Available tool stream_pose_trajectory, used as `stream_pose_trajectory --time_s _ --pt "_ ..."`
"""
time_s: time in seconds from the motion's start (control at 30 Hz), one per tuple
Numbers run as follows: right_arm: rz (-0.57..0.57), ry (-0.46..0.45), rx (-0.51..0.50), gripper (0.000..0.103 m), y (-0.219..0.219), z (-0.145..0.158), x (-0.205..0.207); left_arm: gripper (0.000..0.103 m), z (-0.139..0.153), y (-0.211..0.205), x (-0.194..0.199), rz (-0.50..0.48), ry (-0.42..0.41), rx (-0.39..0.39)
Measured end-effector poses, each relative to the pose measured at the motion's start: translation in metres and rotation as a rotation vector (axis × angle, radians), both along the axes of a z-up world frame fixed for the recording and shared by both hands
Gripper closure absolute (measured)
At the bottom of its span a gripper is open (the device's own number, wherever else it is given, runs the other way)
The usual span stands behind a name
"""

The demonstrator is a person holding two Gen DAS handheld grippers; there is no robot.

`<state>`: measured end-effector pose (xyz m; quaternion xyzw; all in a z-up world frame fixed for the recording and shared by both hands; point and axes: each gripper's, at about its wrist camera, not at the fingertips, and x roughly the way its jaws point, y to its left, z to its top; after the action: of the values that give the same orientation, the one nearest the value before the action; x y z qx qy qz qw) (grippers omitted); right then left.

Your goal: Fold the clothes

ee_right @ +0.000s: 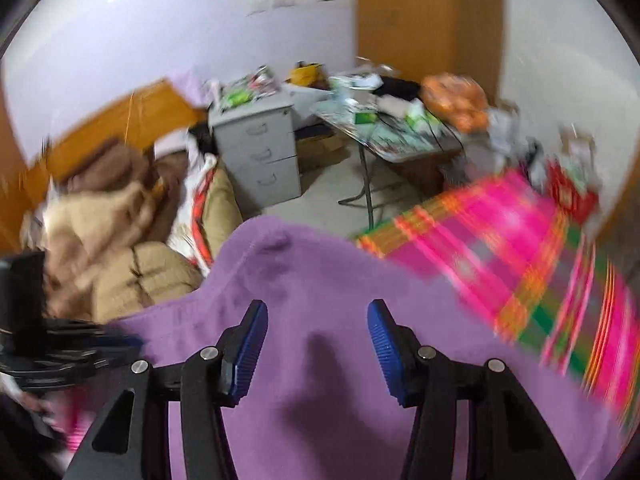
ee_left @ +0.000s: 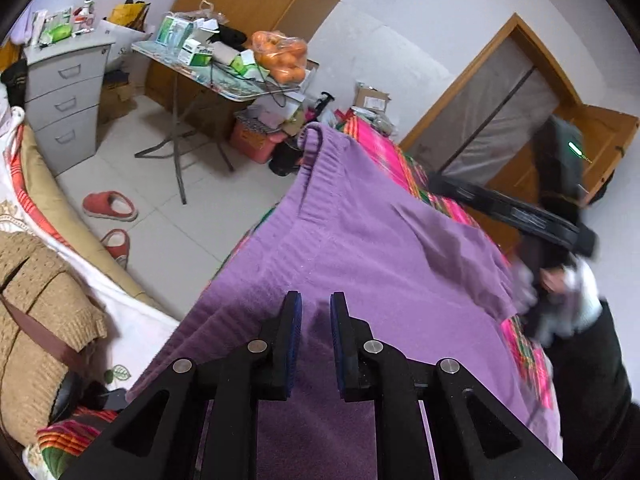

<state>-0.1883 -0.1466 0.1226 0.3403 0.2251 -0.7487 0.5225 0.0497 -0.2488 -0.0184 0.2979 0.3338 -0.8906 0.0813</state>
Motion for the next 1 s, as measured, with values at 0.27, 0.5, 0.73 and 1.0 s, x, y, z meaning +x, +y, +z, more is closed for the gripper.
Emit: stream_pose_trajectory --time_s 0.27,0.5,0.73,1.0 --pt "0.081 -0.029 0.077 0.049 -0.065 -0.025 -0.048 0.088 0.000 0.000 0.000 -0.013 0.016 0.013" --pt "0.093 -0.029 0.086 0.101 -0.057 -0.034 -0.046 0.088 -0.001 0.000 -0.001 -0.012 0.011 0.006" --pt "0.054 0.037 -0.074 0.101 -0.008 0.013 -0.029 0.088 -0.001 0.001 -0.001 -0.009 0.004 -0.002" --pt "0.135 -0.067 0.194 0.097 0.003 -0.034 0.001 0.088 -0.002 -0.001 0.000 -0.011 0.010 0.007"
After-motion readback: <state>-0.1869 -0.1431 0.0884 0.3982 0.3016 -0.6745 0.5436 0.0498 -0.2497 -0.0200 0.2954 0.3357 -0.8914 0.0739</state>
